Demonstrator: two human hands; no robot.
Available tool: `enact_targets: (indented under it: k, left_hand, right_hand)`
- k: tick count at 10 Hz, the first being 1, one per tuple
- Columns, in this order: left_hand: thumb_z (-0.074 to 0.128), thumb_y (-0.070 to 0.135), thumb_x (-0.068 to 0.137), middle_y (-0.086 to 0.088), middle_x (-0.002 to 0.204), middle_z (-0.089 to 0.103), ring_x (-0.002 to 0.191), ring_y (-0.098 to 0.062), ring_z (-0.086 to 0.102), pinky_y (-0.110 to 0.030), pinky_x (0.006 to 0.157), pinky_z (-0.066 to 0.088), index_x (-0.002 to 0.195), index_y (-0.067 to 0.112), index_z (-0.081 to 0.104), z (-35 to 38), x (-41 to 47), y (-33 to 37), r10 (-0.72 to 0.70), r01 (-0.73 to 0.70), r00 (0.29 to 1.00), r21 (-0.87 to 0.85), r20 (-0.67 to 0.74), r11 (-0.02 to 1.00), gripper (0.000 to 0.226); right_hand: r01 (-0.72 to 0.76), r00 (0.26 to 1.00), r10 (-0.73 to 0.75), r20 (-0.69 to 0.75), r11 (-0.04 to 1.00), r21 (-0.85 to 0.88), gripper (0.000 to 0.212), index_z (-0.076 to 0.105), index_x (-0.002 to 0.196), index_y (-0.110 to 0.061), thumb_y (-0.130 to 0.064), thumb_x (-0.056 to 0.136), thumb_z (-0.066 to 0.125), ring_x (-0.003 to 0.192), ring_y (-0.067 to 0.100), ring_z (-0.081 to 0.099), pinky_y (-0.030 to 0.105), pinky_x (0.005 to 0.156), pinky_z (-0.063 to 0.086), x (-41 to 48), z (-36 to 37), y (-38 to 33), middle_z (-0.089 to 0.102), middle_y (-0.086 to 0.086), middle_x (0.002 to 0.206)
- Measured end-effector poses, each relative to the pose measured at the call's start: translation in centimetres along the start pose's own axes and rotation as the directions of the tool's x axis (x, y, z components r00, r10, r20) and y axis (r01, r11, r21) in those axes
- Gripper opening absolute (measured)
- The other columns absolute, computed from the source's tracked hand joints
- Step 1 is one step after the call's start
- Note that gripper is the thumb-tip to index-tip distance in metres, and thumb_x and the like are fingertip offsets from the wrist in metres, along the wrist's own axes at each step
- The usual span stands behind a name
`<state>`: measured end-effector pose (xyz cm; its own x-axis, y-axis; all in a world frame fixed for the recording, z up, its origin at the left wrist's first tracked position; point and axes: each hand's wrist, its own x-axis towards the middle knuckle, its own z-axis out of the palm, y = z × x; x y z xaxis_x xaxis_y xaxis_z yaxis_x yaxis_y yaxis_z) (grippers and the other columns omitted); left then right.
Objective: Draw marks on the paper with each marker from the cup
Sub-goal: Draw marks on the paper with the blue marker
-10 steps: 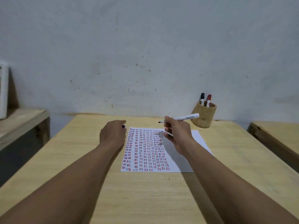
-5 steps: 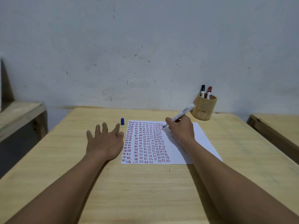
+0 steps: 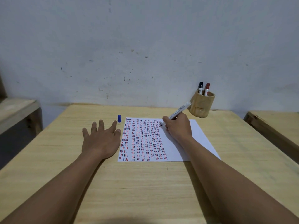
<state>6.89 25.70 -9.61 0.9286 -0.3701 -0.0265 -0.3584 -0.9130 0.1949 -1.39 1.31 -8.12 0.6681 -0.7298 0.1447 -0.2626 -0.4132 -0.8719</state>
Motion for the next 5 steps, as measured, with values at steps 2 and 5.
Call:
enact_targets:
  k: [2,5]
  left_hand:
    - [0.01,0.054,0.099,-0.01,0.169,0.0,0.155,-0.031,-0.006,-0.057,0.122,-0.005,0.158,0.043,0.004,0.0,-0.06,0.04,0.001,-0.001,1.0,-0.002,-0.004,1.0,0.06]
    - [0.01,0.056,0.099,-0.01,0.169,0.001,0.155,-0.031,-0.005,-0.057,0.121,-0.004,0.158,0.043,0.006,0.05,-0.02,-0.04,0.003,-0.003,1.0,0.0,-0.011,1.0,0.06]
  right_hand:
    - [0.011,1.0,-0.011,-0.004,1.0,-0.024,0.027,0.07,0.087,0.0,-0.027,0.088,0.069,0.079,0.025,0.072,0.031,0.06,0.049,-0.02,0.02,-0.01,0.075,0.01,0.082]
    - [0.003,1.0,-0.002,0.018,1.0,-0.031,0.026,0.066,0.077,0.001,-0.024,0.086,0.069,0.066,0.021,0.063,0.028,0.053,0.042,-0.38,-0.17,-0.39,0.065,0.004,0.068]
